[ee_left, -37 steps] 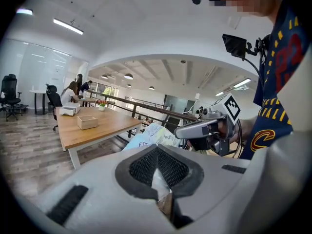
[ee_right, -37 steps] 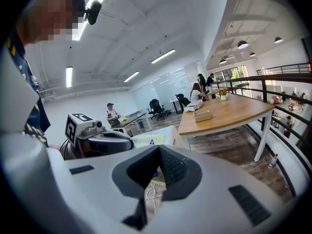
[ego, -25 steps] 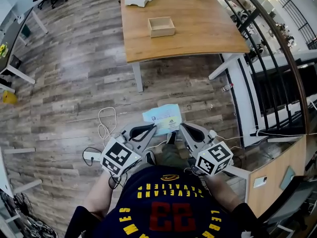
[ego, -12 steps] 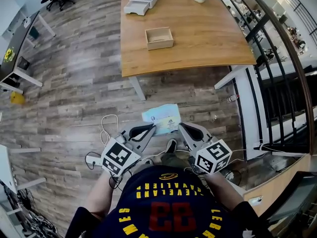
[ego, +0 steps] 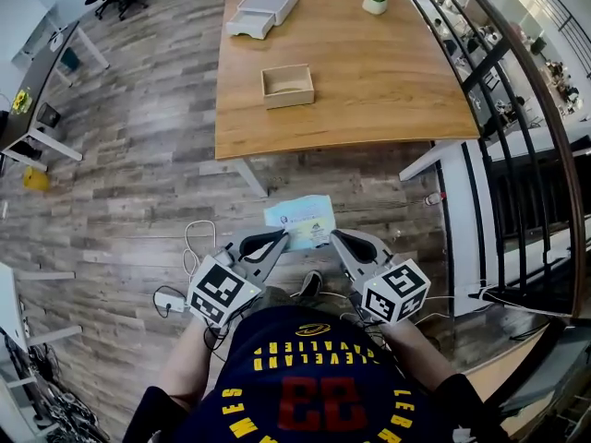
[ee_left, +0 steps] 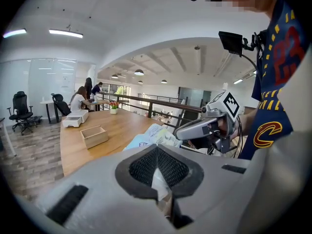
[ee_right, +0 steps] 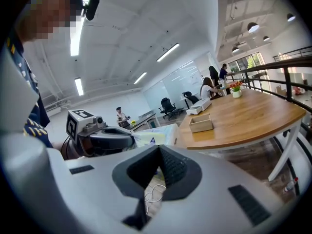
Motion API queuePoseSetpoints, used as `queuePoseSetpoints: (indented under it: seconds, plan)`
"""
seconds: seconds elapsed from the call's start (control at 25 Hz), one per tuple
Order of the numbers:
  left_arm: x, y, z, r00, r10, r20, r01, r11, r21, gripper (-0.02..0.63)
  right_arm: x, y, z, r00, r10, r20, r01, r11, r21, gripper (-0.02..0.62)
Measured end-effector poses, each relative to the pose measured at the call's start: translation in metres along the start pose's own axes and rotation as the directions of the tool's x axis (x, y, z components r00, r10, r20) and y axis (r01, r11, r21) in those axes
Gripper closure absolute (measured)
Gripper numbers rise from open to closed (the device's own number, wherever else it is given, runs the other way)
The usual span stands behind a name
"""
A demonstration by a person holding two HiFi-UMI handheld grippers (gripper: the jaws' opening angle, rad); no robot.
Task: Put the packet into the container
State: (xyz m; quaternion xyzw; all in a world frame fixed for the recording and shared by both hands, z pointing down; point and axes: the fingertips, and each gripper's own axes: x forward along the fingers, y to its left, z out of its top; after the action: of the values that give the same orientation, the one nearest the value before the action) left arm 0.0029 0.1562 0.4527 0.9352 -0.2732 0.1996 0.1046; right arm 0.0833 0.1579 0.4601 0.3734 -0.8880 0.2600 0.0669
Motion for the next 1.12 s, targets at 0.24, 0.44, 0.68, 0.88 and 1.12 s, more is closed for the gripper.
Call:
queuePoseSetpoints:
  seconds: [0.24,0.44,0.68,0.88,1.12]
  plan:
    - [0.013,0.013,0.001,1.0,0.019,-0.013,-0.019,1.0,-0.016,0.6,0.011,-0.015,0.006,1.0,0.013,-0.007,-0.013,1.0,0.004,0.584]
    - [0.023,0.028,0.002,1.0,0.018,-0.018,-0.018,1.0,-0.006,0.6,0.023,-0.026,0.01,1.0,0.013,-0.01,-0.013,1.0,0.005,0.584]
    - [0.036,0.061,0.0,1.0,-0.007,-0.019,0.007,1.0,-0.004,0.6,0.053,-0.042,0.017,1.0,-0.007,-0.018,0.007,1.0,0.009,0.584]
    - [0.044,0.104,0.011,1.0,-0.028,-0.009,0.028,1.0,0.006,0.6,0.088,-0.055,0.037,0.999,-0.03,-0.025,0.031,0.999,0.011,0.584]
    - [0.047,0.16,0.024,0.998,-0.058,-0.003,0.058,0.998,0.006,0.6,0.135,-0.065,0.067,0.998,-0.052,-0.038,0.052,0.999,0.007,0.584]
